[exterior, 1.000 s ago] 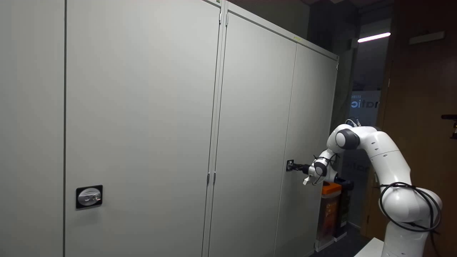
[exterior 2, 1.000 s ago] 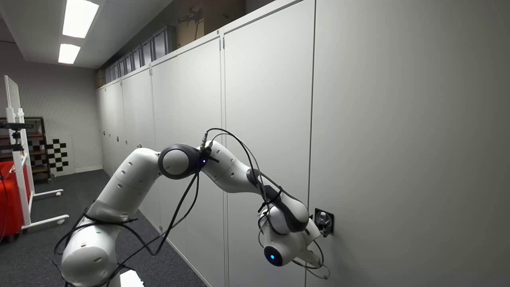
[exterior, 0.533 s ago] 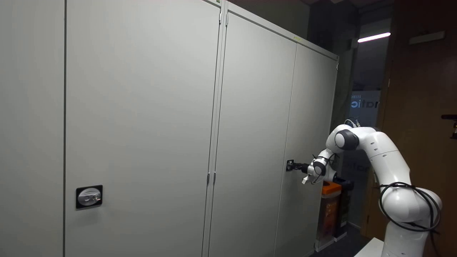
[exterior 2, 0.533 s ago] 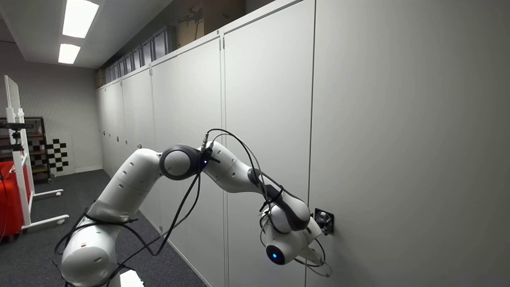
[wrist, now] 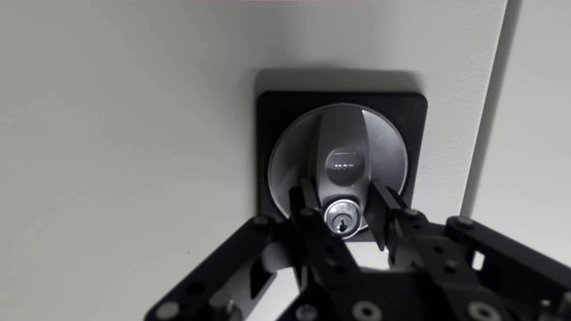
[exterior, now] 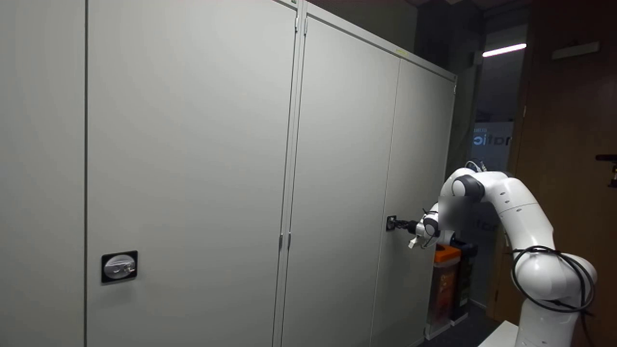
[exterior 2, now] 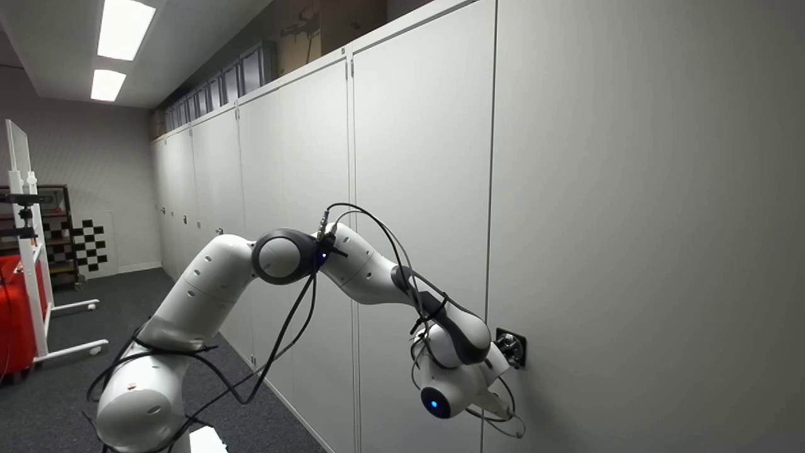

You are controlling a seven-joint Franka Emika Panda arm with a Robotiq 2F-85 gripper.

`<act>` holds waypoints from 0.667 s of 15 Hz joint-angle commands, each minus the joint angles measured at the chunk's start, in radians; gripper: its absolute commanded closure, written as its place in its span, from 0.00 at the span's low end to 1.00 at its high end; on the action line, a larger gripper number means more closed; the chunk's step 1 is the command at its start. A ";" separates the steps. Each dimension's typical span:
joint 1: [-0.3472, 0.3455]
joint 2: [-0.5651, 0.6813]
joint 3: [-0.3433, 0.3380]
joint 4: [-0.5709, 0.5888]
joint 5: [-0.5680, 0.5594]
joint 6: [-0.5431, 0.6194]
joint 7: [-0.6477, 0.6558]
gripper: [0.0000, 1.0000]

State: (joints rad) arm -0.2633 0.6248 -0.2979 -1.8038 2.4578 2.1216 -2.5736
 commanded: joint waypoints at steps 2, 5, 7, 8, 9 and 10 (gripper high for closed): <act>0.008 0.017 -0.002 0.028 0.010 -0.004 -0.022 0.43; 0.011 0.020 -0.001 0.025 0.008 -0.004 -0.022 0.22; 0.015 0.025 0.000 0.026 0.008 -0.005 -0.023 0.14; 0.017 0.028 0.000 0.027 0.009 -0.006 -0.025 0.48; 0.019 0.030 0.000 0.029 0.009 -0.005 -0.023 0.44; 0.020 0.031 -0.001 0.029 0.009 -0.006 -0.024 0.44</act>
State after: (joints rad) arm -0.2469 0.6442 -0.2969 -1.8021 2.4570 2.1217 -2.5739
